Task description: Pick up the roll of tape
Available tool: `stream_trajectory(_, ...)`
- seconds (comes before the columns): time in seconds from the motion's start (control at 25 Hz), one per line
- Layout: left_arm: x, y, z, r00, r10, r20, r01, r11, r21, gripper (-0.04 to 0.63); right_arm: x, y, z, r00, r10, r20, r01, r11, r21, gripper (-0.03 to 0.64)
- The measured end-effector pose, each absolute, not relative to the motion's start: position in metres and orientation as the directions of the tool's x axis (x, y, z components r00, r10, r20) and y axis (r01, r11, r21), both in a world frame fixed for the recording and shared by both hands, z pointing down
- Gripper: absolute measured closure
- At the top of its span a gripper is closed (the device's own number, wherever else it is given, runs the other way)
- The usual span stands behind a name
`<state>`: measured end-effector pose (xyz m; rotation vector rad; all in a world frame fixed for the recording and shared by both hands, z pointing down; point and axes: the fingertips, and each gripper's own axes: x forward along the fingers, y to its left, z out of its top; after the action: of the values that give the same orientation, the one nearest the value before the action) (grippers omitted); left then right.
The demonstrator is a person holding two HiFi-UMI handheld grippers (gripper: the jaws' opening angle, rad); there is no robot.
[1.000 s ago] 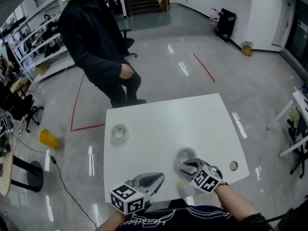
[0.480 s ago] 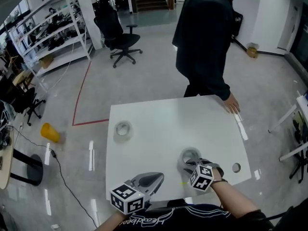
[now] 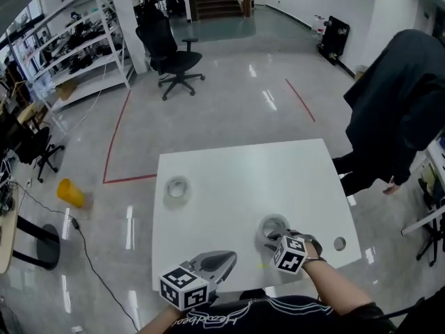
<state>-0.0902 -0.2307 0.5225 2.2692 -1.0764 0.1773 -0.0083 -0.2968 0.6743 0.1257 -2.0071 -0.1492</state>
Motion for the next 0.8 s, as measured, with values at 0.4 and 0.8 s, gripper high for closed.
stream_trajectory(0.4, -0.093, -0.238, 0.517, 0.656, -0.667, 0.355, -0.744, -0.492, 0.451, 0.592, -0.003, -0.318, 0.658, -0.579, -0.173, 0.796, -0.290, 0.957, -0.002, 0.525)
stream_trajectory(0.8, -0.089, -0.236, 0.491, 0.676, -0.672, 0.302, -0.727, -0.541, 0.423, 0.592, -0.005, -0.302, 0.562, -0.856, -0.270, 0.441, -0.428, 0.849, -0.310, 0.525)
